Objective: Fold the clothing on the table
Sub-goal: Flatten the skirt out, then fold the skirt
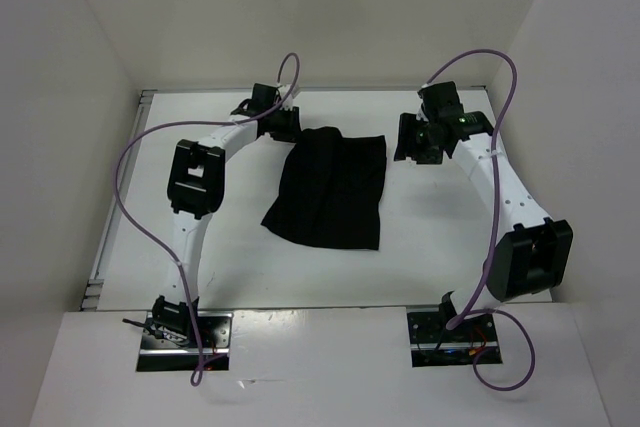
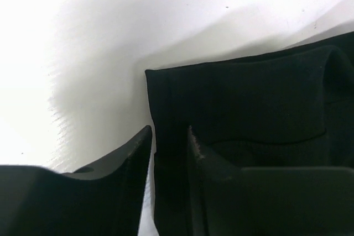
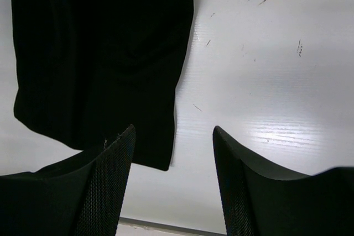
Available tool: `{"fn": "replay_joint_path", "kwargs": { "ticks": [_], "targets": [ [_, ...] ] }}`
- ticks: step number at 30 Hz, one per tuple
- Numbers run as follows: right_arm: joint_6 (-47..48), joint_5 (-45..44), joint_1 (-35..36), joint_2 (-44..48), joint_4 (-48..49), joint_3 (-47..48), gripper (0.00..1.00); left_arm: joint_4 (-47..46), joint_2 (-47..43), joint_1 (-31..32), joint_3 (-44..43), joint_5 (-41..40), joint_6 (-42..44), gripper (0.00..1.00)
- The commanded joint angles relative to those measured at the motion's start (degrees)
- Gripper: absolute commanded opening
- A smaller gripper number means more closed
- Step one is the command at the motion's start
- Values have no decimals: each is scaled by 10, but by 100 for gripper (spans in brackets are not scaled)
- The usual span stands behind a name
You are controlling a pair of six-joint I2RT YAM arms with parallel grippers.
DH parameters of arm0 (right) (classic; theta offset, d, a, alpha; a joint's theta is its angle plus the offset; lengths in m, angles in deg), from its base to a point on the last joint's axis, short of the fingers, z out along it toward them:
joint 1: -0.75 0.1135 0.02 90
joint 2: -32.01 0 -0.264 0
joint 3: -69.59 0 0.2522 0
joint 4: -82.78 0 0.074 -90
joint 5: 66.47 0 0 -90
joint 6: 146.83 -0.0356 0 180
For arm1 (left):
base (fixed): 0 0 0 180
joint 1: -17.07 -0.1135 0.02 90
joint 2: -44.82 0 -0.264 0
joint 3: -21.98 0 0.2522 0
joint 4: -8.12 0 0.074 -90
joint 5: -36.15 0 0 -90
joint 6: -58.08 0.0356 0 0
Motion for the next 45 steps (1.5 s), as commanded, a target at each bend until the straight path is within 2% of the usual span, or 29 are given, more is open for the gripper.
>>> {"fn": "replay_joint_path", "kwargs": {
  "ticks": [1, 2, 3, 6, 9, 10, 13, 15, 17, 20, 22, 25, 29, 33, 36, 41, 45],
  "targets": [
    [-4, 4, 2, 13, 0, -3, 63, -19, 18, 6, -23, 19, -11, 38],
    [-4, 4, 2, 13, 0, -3, 63, -19, 18, 6, -23, 19, -11, 31],
    [-4, 4, 2, 13, 0, -3, 63, -25, 23, 6, -23, 19, -17, 16],
    [-4, 4, 2, 13, 0, -9, 63, -35, 23, 6, -17, 62, -37, 0],
    [-4, -8, 2, 13, 5, -9, 63, -35, -2, 13, -5, 108, -44, 0],
    [-4, -16, 2, 8, 5, -9, 63, -35, -34, 21, 4, 108, -44, 0],
    [-4, -24, 2, 8, 5, -4, 63, -35, -95, 35, 64, 158, -44, 0],
    [-4, -24, 2, 8, 11, -4, 63, -71, -168, 40, 134, 192, -63, 0],
    [-4, -30, 2, 3, 12, -4, 63, -84, -243, 40, 165, 182, -79, 0],
    [-4, -24, 2, -11, 12, -4, 63, -23, -292, 25, 165, 149, -70, 0],
    [-4, -24, 2, -11, 18, -4, 63, -34, -315, -4, 206, 132, -76, 0],
    [-4, -9, 2, -16, 18, -4, 60, -63, -306, -25, 257, 79, -109, 0],
    [-4, 2, 2, -26, 18, -4, 58, -54, -243, -45, 271, 2, -129, 0],
    [-4, 16, 8, -21, 18, -4, 58, -54, -167, -60, 239, 8, -157, 0],
    [-4, 16, 21, -21, 23, -4, 55, -59, -149, -76, 231, -3, -178, 0],
    [-4, 43, 51, -44, 59, -15, 44, -74, -161, -104, 245, -9, -196, 0],
    [-9, 54, 51, -90, 100, -9, 44, -74, -161, -104, 258, -4, -196, 0]
  ]
}}
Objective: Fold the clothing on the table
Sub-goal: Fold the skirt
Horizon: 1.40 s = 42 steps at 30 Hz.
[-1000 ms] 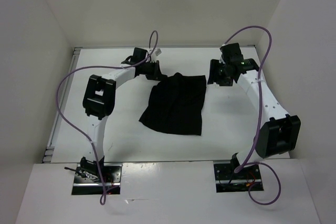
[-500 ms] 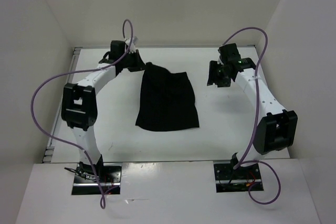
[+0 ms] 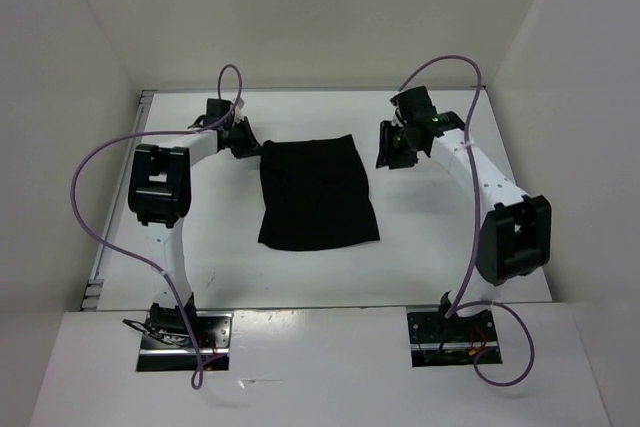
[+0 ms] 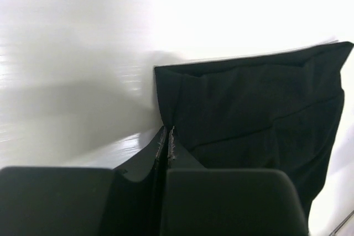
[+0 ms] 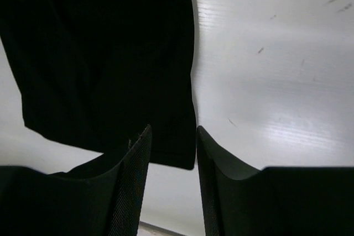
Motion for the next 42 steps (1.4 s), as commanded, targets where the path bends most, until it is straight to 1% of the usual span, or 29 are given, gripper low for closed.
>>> {"fn": "replay_joint_path", "kwargs": {
  "ticks": [1, 14, 18, 20, 22, 24, 27, 33, 36, 42],
  "targets": [
    [1, 27, 4, -52, 67, 9, 44, -16, -22, 0, 17, -3, -6, 0],
    [51, 61, 4, -262, 147, 169, 42, 7, -32, 0, 46, 26, 21, 0],
    [51, 78, 4, -326, 153, 233, 42, 13, -32, 0, 46, 31, 34, 0],
    [51, 78, 4, -360, 153, 251, 42, 18, -32, 0, 46, 31, 34, 0],
    [51, 78, 4, -380, 158, 278, 40, 23, -37, 0, 51, 25, 40, 0],
    [51, 78, 4, -408, 158, 304, 40, 29, -37, 0, 51, 18, 45, 0],
    [51, 78, -2, -437, 151, 340, 39, 35, -37, 0, 56, 13, 45, 0],
    [51, 78, -13, -464, 146, 382, 39, 41, -37, 0, 56, 8, 51, 0],
    [51, 78, -18, -478, 139, 397, 39, 46, -32, 0, 56, 2, 56, 0],
    [51, 90, -25, -495, 128, 397, 39, 51, -32, 0, 61, -9, 61, 0]
  ]
}}
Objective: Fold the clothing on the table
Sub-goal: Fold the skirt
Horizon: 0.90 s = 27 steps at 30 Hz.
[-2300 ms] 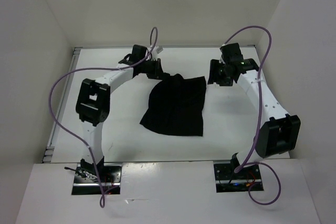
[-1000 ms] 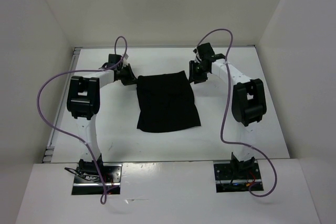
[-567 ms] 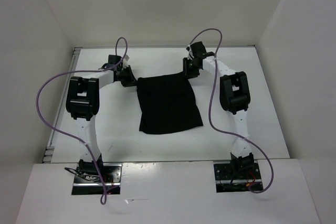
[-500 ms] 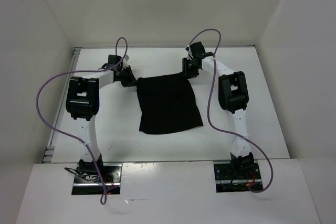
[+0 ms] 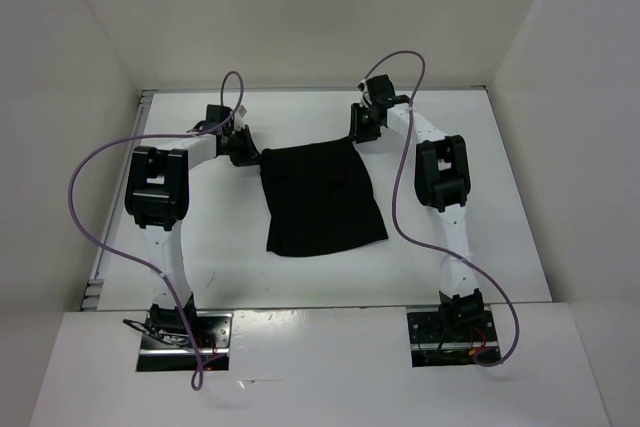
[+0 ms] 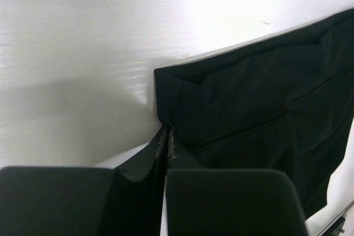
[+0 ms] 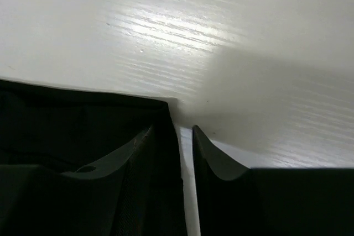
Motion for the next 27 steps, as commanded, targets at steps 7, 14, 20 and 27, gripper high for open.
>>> {"fn": "replay_joint_path", "kwargs": {
  "ticks": [7, 14, 20, 27],
  "targets": [
    [7, 72, -12, -24, -7, 13, 39, 33, -6, 3, 18, -22, 27, 0],
    [13, 152, -12, -46, -13, 1, 34, 33, 4, 3, 18, -22, 27, 0],
    [11, 163, -18, -45, -19, -19, 0, 28, 10, -3, 18, -22, 32, 0],
    [-21, -52, -18, 171, -6, -88, 0, -15, -104, -52, 13, 86, 5, 0]
  ]
}}
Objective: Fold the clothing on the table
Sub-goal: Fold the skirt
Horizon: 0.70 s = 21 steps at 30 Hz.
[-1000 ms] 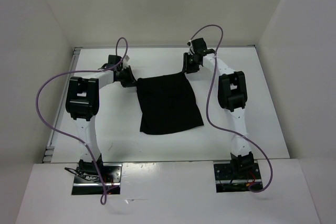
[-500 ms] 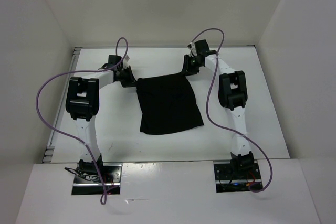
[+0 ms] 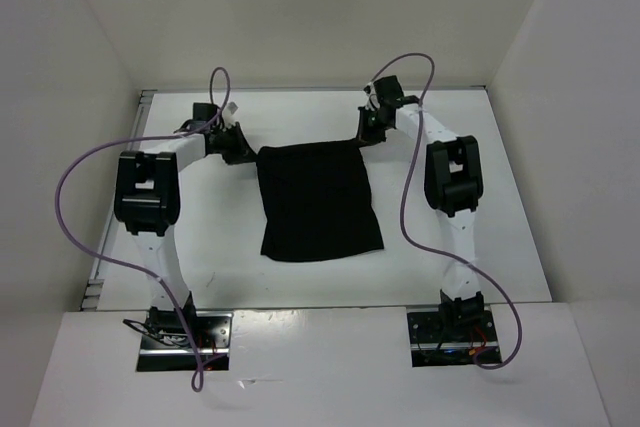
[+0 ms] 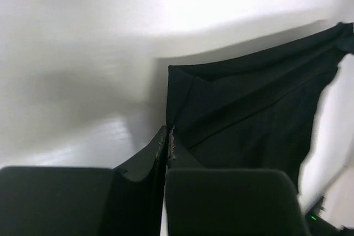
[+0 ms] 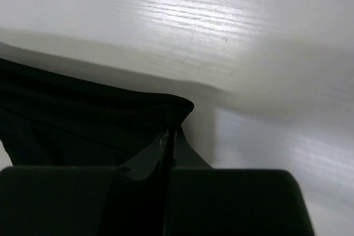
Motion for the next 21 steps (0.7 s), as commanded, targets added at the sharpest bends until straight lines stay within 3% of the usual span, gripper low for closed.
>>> {"fn": "replay_joint_path", "kwargs": {
  "ticks": [1, 10, 17, 21],
  "targets": [
    [-13, -121, -3, 130, -3, -17, 0, -18, -72, -33, -32, 56, -2, 0],
    [-25, -163, -3, 236, -4, -40, 0, -62, -83, -33, -90, 180, -66, 0],
    [-15, -190, 3, 267, -66, 126, 0, -63, -55, -33, -323, 277, -122, 0],
    [2, -197, 3, 278, -114, 196, 0, -9, -79, -33, -386, 283, -93, 0]
  ]
}}
